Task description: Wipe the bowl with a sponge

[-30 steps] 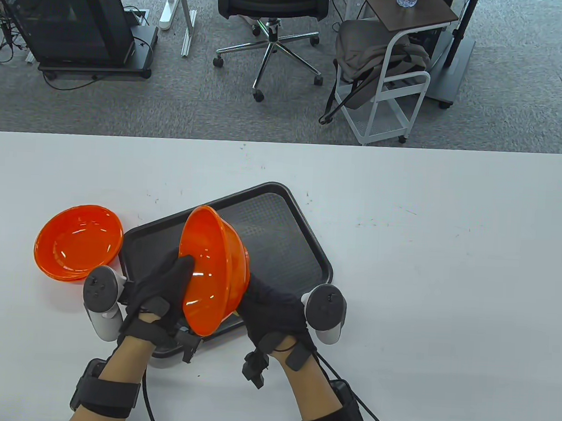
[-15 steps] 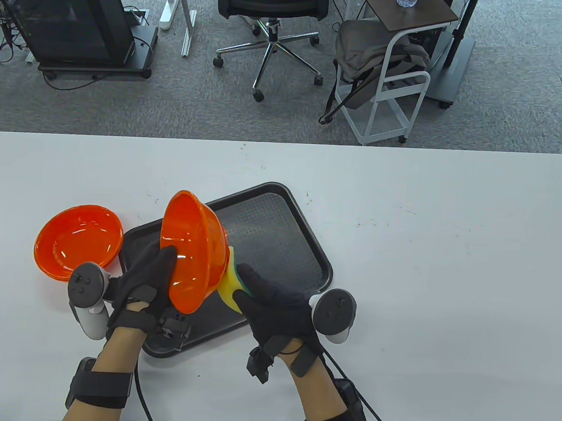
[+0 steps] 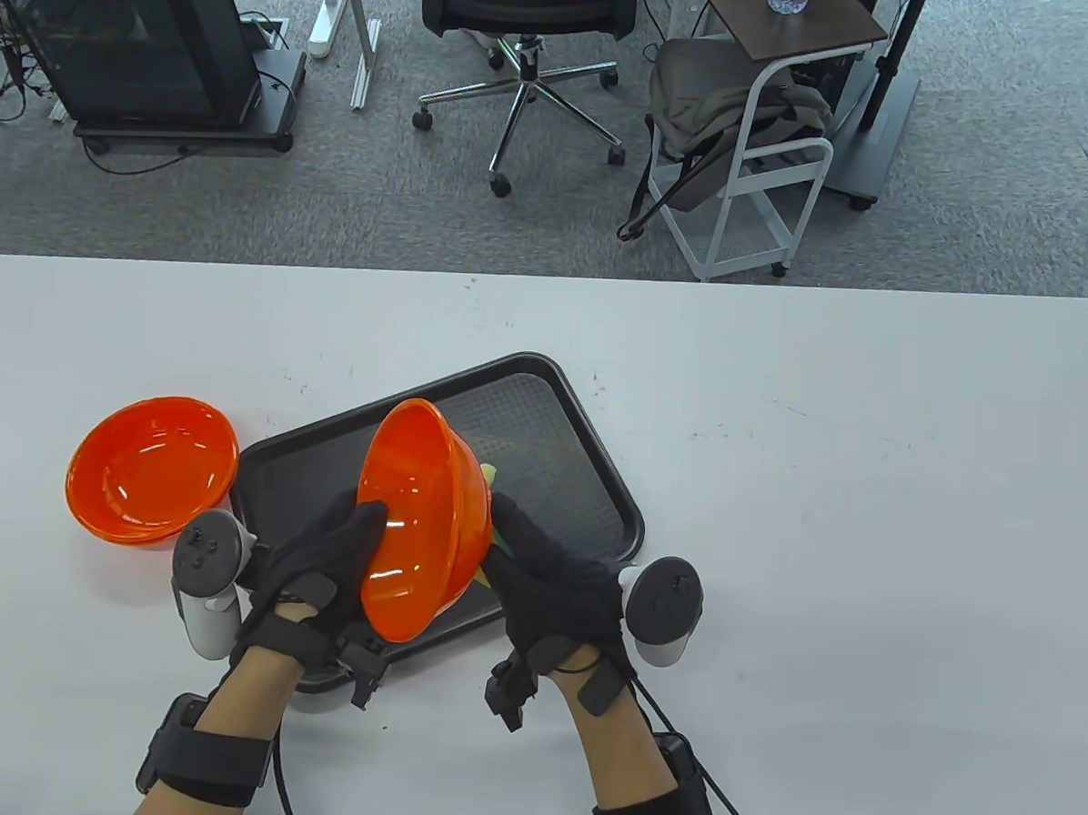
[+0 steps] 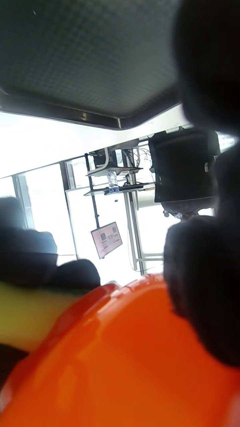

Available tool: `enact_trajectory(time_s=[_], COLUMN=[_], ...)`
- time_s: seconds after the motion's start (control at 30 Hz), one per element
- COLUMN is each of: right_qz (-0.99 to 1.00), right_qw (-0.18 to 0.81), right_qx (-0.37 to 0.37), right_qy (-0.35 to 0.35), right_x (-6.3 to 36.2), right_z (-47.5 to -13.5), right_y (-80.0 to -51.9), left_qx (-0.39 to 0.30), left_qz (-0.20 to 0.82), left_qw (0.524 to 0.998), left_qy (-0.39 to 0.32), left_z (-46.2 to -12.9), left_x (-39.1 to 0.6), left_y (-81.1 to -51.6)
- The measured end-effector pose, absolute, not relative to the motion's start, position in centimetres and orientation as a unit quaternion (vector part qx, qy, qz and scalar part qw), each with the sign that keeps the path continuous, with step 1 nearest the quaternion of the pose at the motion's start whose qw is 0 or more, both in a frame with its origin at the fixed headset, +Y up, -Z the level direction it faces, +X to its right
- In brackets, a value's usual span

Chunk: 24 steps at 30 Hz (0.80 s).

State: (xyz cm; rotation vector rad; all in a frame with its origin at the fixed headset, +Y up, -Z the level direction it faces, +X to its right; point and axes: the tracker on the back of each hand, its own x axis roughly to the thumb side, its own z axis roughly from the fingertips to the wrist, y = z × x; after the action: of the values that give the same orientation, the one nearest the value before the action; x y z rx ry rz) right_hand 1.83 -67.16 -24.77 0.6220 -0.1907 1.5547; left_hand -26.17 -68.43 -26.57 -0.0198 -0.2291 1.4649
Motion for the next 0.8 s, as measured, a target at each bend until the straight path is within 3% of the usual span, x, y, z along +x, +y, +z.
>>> enact_trajectory(time_s=[0.27, 0.5, 0.6, 0.8], right_qz=[0.684, 0.717, 0.717, 0.725], right_qw=[0.674, 0.653, 0.647, 0.629], right_qx=[0.278, 0.23, 0.238, 0.258], right_qy=[-0.037, -0.086, -0.099, -0.115], right_x=[1.5, 2.7, 2.9, 3.0], right_z=[-25.2, -25.0, -24.9, -24.9], right_y=[-67.8, -67.7, -67.4, -67.1], left_qx=[0.026, 0.063, 0.074, 0.078], left_qz=[0.668, 0.621, 0.582, 0.56], left_qw=[0.741, 0.781, 0.81, 0.825], left_qy=[-0.072, -0.019, -0.003, 0.002], left_z=[-27.0, -27.3, -27.4, -27.5], left_x=[-27.7, -30.0, -30.7, -31.4], left_y=[-68.4, -68.5, -68.3, -68.1])
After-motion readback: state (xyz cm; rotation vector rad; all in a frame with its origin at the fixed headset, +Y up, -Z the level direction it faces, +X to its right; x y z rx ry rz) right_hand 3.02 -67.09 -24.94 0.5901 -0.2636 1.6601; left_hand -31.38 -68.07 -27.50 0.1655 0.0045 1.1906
